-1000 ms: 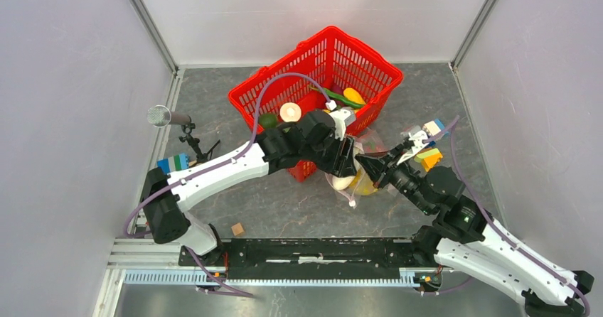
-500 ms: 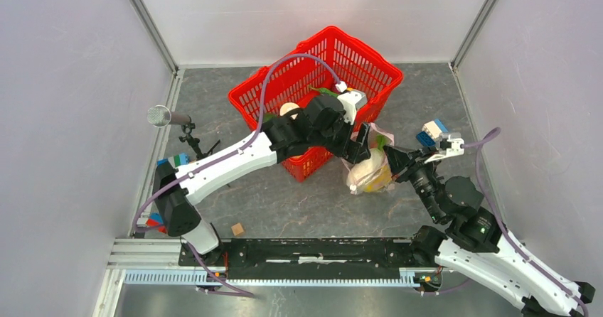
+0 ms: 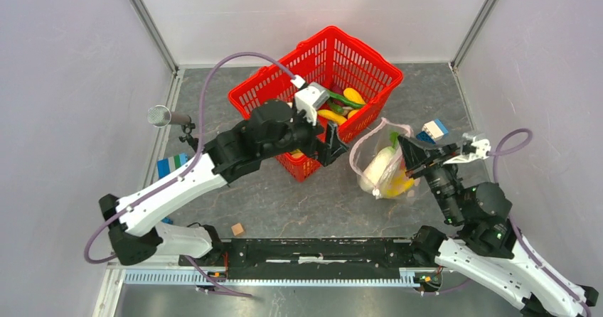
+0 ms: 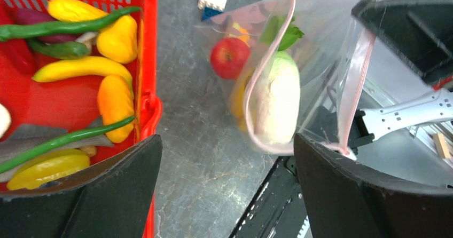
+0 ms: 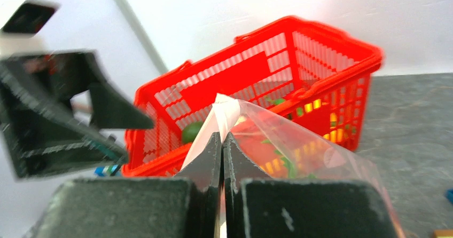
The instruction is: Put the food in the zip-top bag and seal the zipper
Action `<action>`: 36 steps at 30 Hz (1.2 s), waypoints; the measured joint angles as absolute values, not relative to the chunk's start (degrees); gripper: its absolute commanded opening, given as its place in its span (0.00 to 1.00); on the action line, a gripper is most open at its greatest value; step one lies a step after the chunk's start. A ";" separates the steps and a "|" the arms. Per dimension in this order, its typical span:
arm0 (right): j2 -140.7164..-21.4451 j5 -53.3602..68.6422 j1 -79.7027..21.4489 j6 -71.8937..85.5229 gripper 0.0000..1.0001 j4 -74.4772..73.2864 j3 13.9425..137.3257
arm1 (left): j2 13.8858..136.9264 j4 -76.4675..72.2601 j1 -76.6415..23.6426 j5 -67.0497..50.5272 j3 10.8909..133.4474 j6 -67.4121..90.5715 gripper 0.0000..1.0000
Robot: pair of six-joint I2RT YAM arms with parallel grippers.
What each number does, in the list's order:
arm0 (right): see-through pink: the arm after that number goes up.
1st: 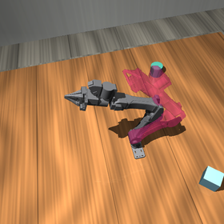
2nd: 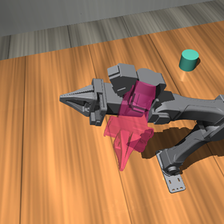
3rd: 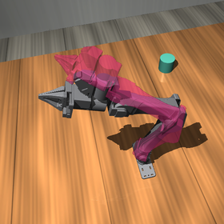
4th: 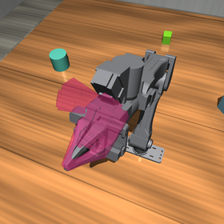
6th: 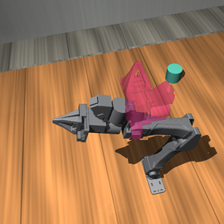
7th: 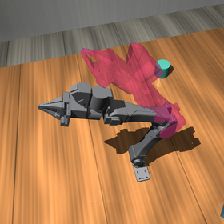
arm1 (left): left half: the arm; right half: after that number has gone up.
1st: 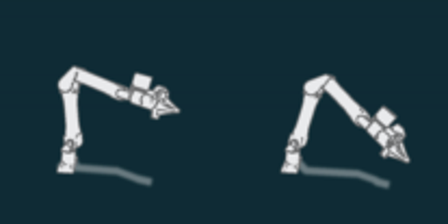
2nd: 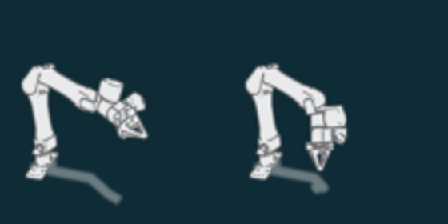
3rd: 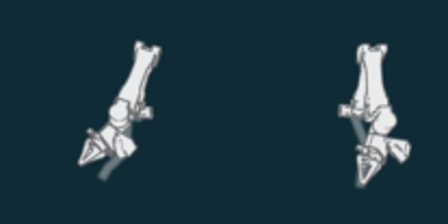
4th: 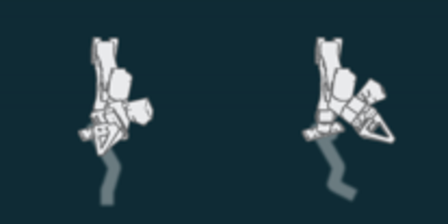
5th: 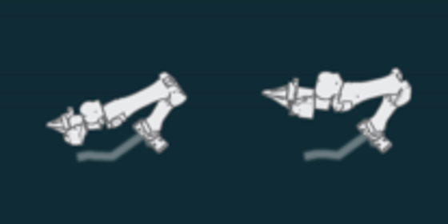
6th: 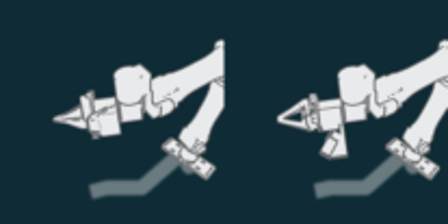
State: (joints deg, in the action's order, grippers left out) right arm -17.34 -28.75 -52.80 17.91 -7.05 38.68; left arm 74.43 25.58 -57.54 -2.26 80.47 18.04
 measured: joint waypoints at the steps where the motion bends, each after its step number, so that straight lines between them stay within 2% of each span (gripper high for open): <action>1: -19.07 -30.61 -52.86 17.98 0.00 -8.38 41.32 | 72.60 24.82 -57.47 -1.28 79.29 18.04 0.98; 5: -22.57 -34.46 -52.80 17.06 0.00 -9.96 44.75 | 70.50 22.65 -57.36 -0.14 78.13 18.04 0.98; 8: -26.04 -32.12 -52.82 15.70 0.00 -12.16 46.35 | 72.14 21.50 -57.34 -0.58 78.04 18.04 0.97; 14: -25.56 -29.21 -52.86 14.63 0.00 -13.45 46.41 | 79.59 20.45 -57.23 -4.78 78.04 18.44 0.82; 16: -24.18 -29.15 -52.86 14.66 0.00 -13.47 46.41 | 81.78 20.49 -57.23 -6.02 78.02 18.65 0.72; 20: -23.07 -29.21 -52.86 14.72 0.00 -13.50 46.41 | 82.83 20.40 -57.23 -7.99 77.71 19.90 0.39; 23: -22.59 -29.74 -52.86 14.92 0.00 -13.63 46.24 | 82.81 19.79 -57.23 -8.73 77.71 20.32 0.25; 26: -22.04 -30.35 -52.86 14.90 0.02 -14.04 45.87 | 82.76 19.57 -57.23 -9.50 77.71 20.32 0.06; 27: -21.96 -30.35 -52.86 14.81 0.02 -14.22 45.76 | 82.76 19.59 -57.23 -9.61 77.73 20.36 0.02; 32: -22.20 -23.59 -52.86 13.23 0.04 -14.68 45.50 | 83.35 21.37 -57.23 -10.59 81.52 20.05 0.02; 34: -23.20 -20.32 -52.86 12.64 0.00 -14.87 45.56 | 84.25 21.30 -57.23 -11.03 84.20 20.08 0.02; 36: -25.39 -22.17 -52.88 13.87 0.00 -17.17 46.48 | 85.19 21.02 -57.23 -11.14 86.39 20.08 0.02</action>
